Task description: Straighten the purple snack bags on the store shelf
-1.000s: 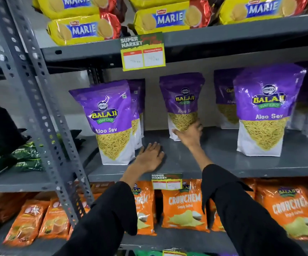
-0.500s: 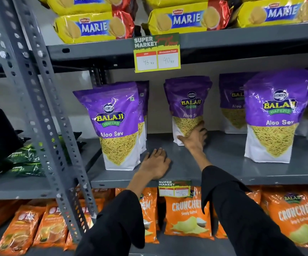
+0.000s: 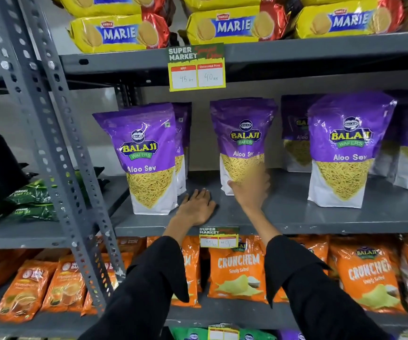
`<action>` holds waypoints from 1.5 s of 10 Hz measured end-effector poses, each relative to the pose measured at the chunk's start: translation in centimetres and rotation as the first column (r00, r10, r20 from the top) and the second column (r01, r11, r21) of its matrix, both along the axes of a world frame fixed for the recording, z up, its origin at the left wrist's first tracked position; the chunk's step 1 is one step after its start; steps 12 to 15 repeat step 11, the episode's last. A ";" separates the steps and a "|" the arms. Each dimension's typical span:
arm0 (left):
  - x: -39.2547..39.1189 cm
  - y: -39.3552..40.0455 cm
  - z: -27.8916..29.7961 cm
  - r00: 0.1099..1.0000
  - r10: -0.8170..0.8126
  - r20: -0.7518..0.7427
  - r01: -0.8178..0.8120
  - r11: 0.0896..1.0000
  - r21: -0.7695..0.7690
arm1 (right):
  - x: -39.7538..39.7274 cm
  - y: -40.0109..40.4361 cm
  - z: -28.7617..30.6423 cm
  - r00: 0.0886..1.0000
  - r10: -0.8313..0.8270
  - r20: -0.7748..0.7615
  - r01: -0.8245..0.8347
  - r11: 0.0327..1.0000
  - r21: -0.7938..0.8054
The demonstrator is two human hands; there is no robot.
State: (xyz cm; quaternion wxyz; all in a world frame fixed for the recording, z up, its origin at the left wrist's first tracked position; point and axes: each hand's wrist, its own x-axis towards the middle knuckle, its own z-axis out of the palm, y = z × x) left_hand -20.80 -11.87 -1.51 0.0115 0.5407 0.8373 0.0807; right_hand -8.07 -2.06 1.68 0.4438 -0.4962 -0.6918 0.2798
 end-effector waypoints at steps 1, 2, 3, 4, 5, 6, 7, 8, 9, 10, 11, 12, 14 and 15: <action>0.1 -0.1 0.1 1.000 0.008 -0.004 -0.008 1.000 -0.026 | 1.3 -1.1 -0.5 1.000 0.011 -0.018 -0.010 1.000 0.017; 0.1 0.0 0.1 1.000 0.014 -0.010 -0.015 0.999 -0.050 | 2.4 -2.1 -1.0 0.999 0.029 -0.032 -0.028 0.999 0.034; 0.0 0.1 0.0 0.999 0.012 -0.039 -0.015 0.998 -0.068 | 3.4 -3.0 -1.3 0.999 0.039 -0.034 -0.038 0.998 0.052; 0.3 0.0 0.1 0.999 0.020 -0.038 -0.023 0.997 -0.071 | 4.2 -3.8 -1.5 0.998 0.050 -0.022 -0.049 0.997 0.067; 0.5 -0.1 0.3 0.999 0.028 -0.023 -0.030 0.997 -0.074 | 4.9 -4.2 -1.6 0.998 0.062 -0.020 -0.061 0.996 0.072; 0.6 -0.2 0.5 0.999 0.029 -0.024 -0.031 0.996 -0.083 | 5.5 -4.5 -1.5 0.997 0.074 -0.023 -0.072 0.994 0.081; 0.9 -0.3 0.6 0.999 0.027 -0.019 -0.028 0.996 -0.080 | 5.8 -4.8 -1.4 0.997 0.075 -0.017 -0.073 0.994 0.077; 0.9 -0.4 0.7 1.000 0.031 -0.006 -0.031 0.997 -0.076 | 6.1 -4.7 -1.3 0.996 0.082 -0.022 -0.080 0.993 0.083; 0.8 -0.3 0.6 1.000 0.025 -0.012 -0.025 0.997 -0.071 | 6.4 -4.6 -1.7 0.995 0.094 -0.029 -0.091 0.990 0.104; 1.2 -0.6 0.8 1.000 0.027 0.006 -0.027 0.999 -0.027 | 6.8 -4.8 -0.9 0.991 0.131 -0.037 -0.127 0.989 0.080; 1.3 -1.0 0.8 1.000 -0.002 0.020 -0.001 0.990 0.139 | 8.0 -6.0 -2.6 0.995 0.101 0.025 -0.104 0.971 0.217; 1.3 -1.0 0.8 1.000 -0.002 0.020 -0.001 0.990 0.139 | 8.0 -6.0 -2.6 0.995 0.101 0.025 -0.104 0.971 0.217; 1.3 -1.0 0.8 1.000 -0.002 0.020 -0.001 0.990 0.139 | 8.0 -6.0 -2.6 0.995 0.101 0.025 -0.104 0.971 0.217; 1.3 -1.0 0.8 1.000 -0.002 0.020 -0.001 0.990 0.139 | 8.0 -6.0 -2.6 0.995 0.101 0.025 -0.104 0.971 0.217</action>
